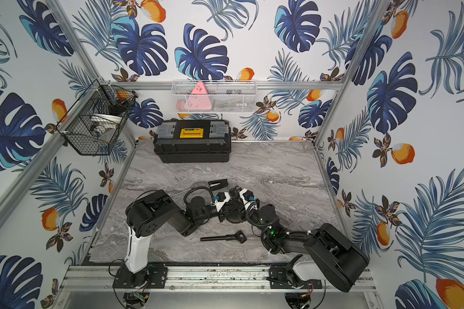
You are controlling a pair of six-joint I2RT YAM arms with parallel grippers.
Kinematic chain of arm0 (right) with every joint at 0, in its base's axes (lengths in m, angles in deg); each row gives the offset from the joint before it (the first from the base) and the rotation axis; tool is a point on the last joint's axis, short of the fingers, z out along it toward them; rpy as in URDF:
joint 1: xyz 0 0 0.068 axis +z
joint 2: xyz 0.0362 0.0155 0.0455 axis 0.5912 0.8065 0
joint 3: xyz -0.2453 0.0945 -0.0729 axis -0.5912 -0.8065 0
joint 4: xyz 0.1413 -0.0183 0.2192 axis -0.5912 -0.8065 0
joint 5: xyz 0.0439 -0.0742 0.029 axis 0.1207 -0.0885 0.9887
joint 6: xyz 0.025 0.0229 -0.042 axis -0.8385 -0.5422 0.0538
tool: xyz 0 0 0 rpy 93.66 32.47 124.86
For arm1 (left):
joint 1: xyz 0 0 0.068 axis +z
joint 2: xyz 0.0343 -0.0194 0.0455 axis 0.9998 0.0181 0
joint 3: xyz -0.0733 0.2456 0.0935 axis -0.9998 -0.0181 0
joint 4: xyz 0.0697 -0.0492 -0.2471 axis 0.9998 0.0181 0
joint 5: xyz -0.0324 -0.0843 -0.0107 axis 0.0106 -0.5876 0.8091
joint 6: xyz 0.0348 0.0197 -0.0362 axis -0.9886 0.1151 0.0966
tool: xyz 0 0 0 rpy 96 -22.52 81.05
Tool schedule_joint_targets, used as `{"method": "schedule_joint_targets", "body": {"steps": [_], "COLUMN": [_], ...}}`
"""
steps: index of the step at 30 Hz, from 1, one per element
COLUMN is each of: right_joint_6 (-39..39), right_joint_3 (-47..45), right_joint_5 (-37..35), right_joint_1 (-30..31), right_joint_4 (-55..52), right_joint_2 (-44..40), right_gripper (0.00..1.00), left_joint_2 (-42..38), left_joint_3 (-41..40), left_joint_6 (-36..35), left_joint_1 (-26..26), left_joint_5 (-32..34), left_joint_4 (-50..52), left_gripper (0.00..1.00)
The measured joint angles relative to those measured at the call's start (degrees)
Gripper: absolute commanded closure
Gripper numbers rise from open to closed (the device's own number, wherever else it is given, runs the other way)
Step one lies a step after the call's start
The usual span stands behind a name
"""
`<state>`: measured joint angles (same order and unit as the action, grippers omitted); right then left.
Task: Assemble a microphone stand
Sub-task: Screw the microphone stand pole into the microphone stand base.
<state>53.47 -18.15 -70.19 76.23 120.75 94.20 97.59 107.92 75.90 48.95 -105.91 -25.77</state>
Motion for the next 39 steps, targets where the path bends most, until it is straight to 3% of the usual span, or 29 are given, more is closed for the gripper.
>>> {"method": "schedule_joint_targets", "body": {"steps": [1,4,5,7,12,20,23,28,39], "right_joint_6": [-0.1,-0.1,-0.2,-0.1,-0.3,3.4,6.2,11.2,15.0], "right_joint_3": [0.0,0.2,0.3,0.3,2.1,5.4,8.4,12.9,14.3], "right_joint_5": [-0.3,-0.7,-0.7,-1.2,3.5,29.3,37.9,46.2,52.2], "right_joint_1": [0.1,0.4,0.4,0.2,-3.7,-20.0,-24.0,-24.9,-24.7], "right_joint_4": [0.4,0.9,0.6,-2.6,-14.0,-33.0,-36.8,-40.8,-35.3], "right_joint_2": [0.3,0.8,0.5,-1.0,-10.6,-19.5,-17.9,-10.7,-0.5], "right_gripper": [1.00,0.53,0.42,0.36,0.33,0.39,0.40,0.41,0.40], "left_joint_2": [0.2,0.6,0.7,0.7,0.7,0.9,1.1,1.2,1.7], "left_joint_3": [0.0,0.0,0.0,0.0,0.1,0.6,0.7,0.7,0.9], "left_joint_6": [0.1,0.6,0.6,0.6,0.0,-0.1,-0.1,0.0,0.0], "left_joint_1": [0.0,0.0,0.0,0.0,0.0,0.1,0.1,0.2,0.2], "left_joint_5": [0.0,0.0,-0.1,0.0,-0.1,-0.5,-0.6,-0.9,-1.4], "left_joint_4": [-0.4,-1.1,-1.2,-1.4,-1.2,-0.9,-1.2,-1.4,-2.1], "left_gripper": [0.85,0.86,0.86,0.86,0.85,0.85,0.84,0.84,0.84]}}
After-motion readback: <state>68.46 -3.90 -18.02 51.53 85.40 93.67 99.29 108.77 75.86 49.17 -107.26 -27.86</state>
